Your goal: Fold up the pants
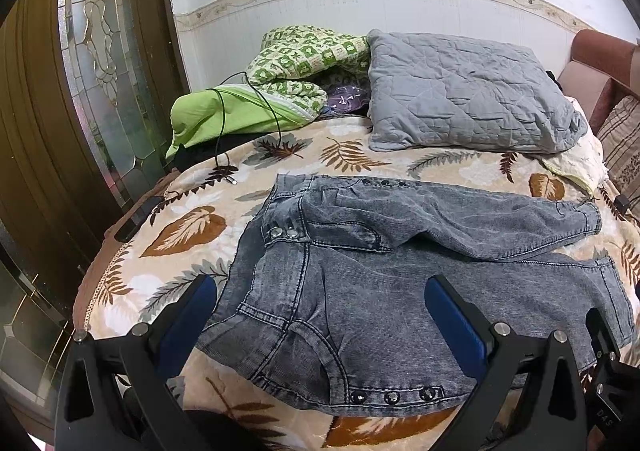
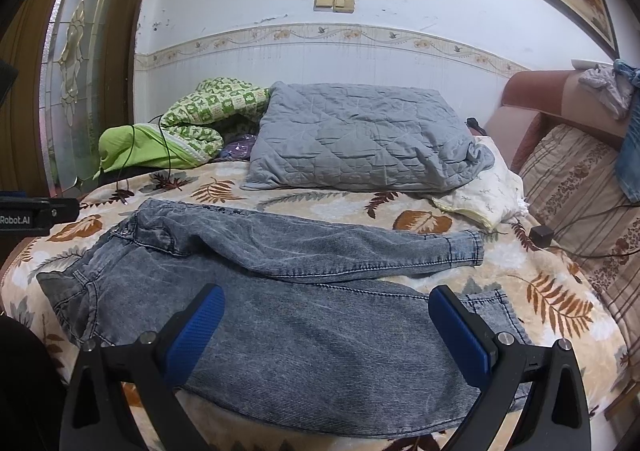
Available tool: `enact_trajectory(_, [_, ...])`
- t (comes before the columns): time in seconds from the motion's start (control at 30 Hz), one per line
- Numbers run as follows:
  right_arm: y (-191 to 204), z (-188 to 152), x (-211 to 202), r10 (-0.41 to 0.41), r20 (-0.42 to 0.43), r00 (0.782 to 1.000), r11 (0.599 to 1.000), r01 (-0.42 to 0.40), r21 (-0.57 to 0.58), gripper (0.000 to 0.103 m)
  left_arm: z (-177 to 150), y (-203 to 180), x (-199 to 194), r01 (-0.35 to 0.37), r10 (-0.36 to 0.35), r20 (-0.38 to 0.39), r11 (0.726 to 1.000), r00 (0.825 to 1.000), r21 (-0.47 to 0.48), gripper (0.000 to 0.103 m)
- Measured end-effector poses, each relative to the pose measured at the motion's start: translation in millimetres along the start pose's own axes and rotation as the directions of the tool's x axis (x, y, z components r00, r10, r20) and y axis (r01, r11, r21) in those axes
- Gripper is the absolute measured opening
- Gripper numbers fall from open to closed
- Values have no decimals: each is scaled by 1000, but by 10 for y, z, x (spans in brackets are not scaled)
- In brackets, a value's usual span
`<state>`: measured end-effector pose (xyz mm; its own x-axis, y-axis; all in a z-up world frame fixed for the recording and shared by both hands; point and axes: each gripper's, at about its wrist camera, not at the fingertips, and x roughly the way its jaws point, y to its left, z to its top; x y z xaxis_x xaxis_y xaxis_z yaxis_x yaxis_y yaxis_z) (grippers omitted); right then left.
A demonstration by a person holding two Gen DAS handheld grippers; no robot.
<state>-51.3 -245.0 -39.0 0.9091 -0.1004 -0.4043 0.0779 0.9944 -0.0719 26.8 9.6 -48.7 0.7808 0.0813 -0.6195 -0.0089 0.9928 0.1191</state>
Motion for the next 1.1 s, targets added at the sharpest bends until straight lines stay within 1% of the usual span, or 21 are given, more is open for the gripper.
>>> enact_trajectory(0.9, [-11,-18,8,-1,-4,1000,1000,1,-5,103,-18,-25,1,4,-4,-8,1000,1000,6,103])
enact_trajectory(0.97, [-21,-13,12,-1,-8,1000,1000,1,0,103,-14,-16,25,12,-12,-18,1000,1000,9,103])
enact_trajectory(1.1, [-210,41,33,-8,-24,1000,998,9,68,103,28,105,191,46,-45,-71,999,996,-1,103])
